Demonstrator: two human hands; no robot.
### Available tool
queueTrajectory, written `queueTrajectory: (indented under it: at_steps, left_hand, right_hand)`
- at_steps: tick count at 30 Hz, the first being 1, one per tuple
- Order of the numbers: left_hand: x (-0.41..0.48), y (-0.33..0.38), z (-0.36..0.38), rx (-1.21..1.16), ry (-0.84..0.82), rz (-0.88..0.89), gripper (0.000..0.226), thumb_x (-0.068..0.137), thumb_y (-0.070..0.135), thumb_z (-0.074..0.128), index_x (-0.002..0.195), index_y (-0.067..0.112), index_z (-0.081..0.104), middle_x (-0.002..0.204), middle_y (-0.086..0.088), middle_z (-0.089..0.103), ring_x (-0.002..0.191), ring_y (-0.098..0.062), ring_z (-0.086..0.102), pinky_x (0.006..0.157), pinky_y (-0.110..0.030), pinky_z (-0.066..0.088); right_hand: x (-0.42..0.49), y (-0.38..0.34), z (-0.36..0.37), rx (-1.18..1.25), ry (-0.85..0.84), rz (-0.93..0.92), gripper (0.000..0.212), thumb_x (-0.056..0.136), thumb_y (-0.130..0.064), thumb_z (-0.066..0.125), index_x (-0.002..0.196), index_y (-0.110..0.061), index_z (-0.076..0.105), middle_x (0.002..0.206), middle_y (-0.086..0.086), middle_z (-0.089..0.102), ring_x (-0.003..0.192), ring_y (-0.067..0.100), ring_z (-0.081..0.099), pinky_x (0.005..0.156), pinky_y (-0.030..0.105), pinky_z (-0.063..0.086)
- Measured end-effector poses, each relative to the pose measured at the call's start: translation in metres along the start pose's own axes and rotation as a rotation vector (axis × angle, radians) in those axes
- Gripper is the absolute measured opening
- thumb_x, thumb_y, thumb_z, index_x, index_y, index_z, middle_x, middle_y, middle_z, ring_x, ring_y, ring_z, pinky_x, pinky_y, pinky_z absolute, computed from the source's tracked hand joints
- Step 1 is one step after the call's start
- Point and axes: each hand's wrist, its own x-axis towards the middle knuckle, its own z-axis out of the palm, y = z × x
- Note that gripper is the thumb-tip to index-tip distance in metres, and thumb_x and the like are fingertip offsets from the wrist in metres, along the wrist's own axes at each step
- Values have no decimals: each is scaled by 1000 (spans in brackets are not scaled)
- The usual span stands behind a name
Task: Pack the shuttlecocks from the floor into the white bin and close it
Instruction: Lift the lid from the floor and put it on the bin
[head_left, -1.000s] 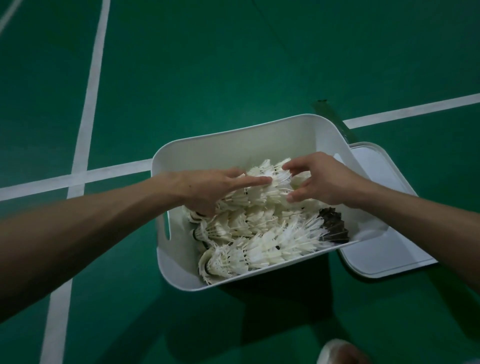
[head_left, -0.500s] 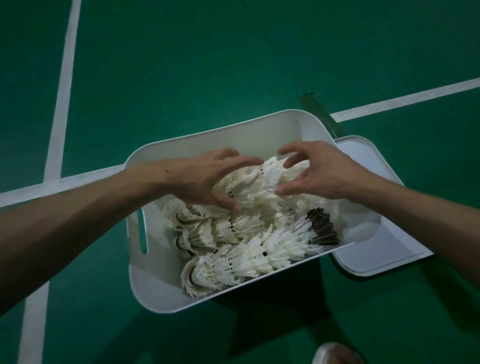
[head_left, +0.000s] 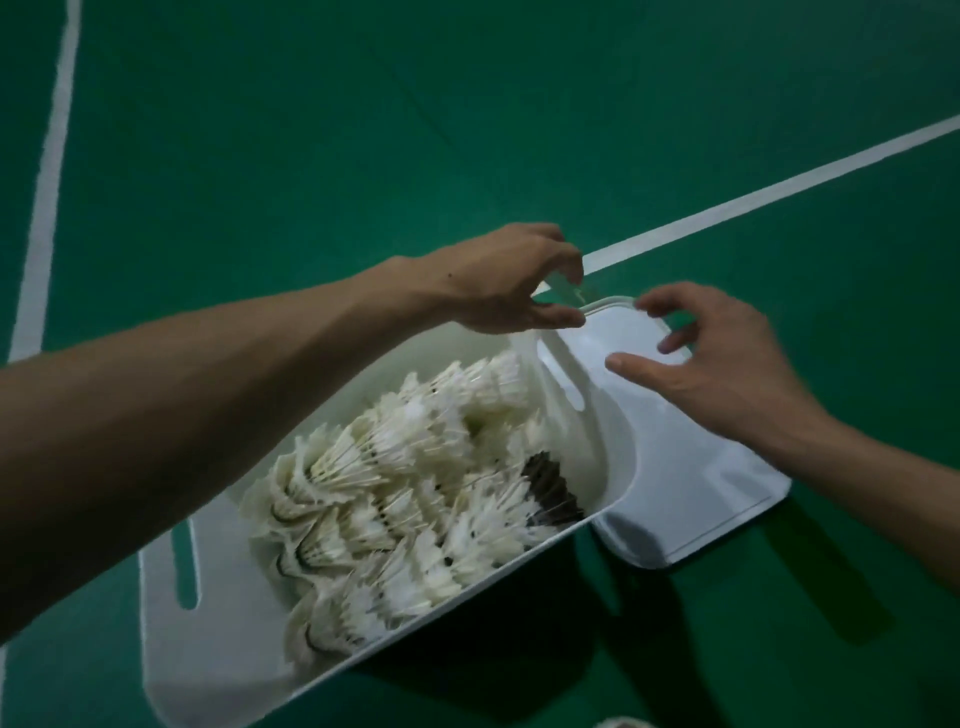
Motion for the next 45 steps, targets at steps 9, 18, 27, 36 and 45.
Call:
queueTrajectory:
  at_steps: [9,18,27,36,45]
  left_hand:
    - [107,-8,51,102,-484,-115,65,86,64,45,136,23,42,141,-9,39,122,-27,47,103,-47,40]
    - [160,-26,108,186,-700,-211,78,79,74,46,144,35,24,150,-9,29,129,-33,42,105,-52,35]
    - [174,-31,131,224,-911,-377,81,78,68,56,145,45,16,151,-11,33,121,-31,49,88,-40,44]
    - [175,-26,124,85,-786,-416,68,80,45,71,137,36,36,120,-8,56,96,-24,61,49,-24,37]
    - [167,-17,103,-83,-408,-537,95,74,39,78,144,47,14,135,-23,28,112,-45,48,97,-54,43]
  right_hand:
    - [-15,98,8,40,40,361,60,69,-40,82,120,-28,54,119,-3,54,102,19,55,88,40,49]
    - [-46,149,20,-62,-135,625,71,71,-53,76,128,-33,38,127,-1,38,91,11,49,79,32,47]
    - [-67,171,47,-85,-256,665,86,67,-51,79,135,-31,30,125,0,17,105,30,50,93,37,48]
    - [-55,180,54,123,-21,703,82,66,-14,86,134,-20,40,139,-6,5,117,22,40,105,26,36]
    - [2,197,10,97,233,669,74,64,-4,85,129,-15,52,135,13,42,122,28,44,95,26,35]
